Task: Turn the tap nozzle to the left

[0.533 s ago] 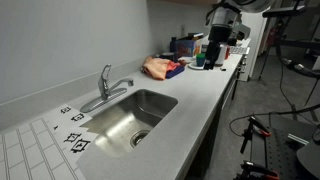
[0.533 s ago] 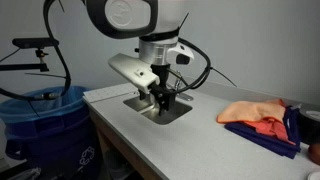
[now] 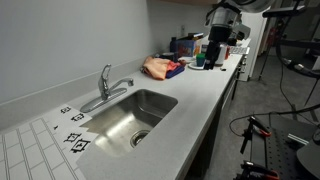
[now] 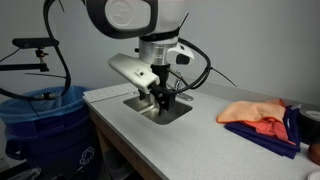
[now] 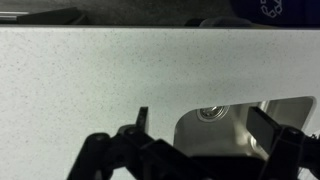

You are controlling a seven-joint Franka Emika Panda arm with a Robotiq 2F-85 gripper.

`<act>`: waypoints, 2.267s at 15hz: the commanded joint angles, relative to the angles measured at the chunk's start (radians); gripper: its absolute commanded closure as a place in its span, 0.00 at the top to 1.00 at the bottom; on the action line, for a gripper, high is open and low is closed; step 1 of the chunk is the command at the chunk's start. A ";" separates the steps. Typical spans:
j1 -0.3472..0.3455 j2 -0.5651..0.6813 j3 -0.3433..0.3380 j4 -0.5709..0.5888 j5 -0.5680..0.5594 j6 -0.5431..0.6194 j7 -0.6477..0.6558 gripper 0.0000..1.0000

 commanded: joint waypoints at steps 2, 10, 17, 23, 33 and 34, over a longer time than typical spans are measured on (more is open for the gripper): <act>-0.026 0.003 0.025 0.002 0.011 -0.005 -0.009 1.00; -0.026 0.009 0.028 0.008 0.014 -0.003 -0.004 1.00; -0.016 0.052 0.062 0.050 0.016 0.042 0.006 1.00; 0.001 0.214 0.153 0.286 -0.007 0.056 0.074 1.00; -0.014 0.500 0.238 0.515 -0.061 0.148 0.079 1.00; -0.015 0.523 0.246 0.525 -0.069 0.164 0.079 1.00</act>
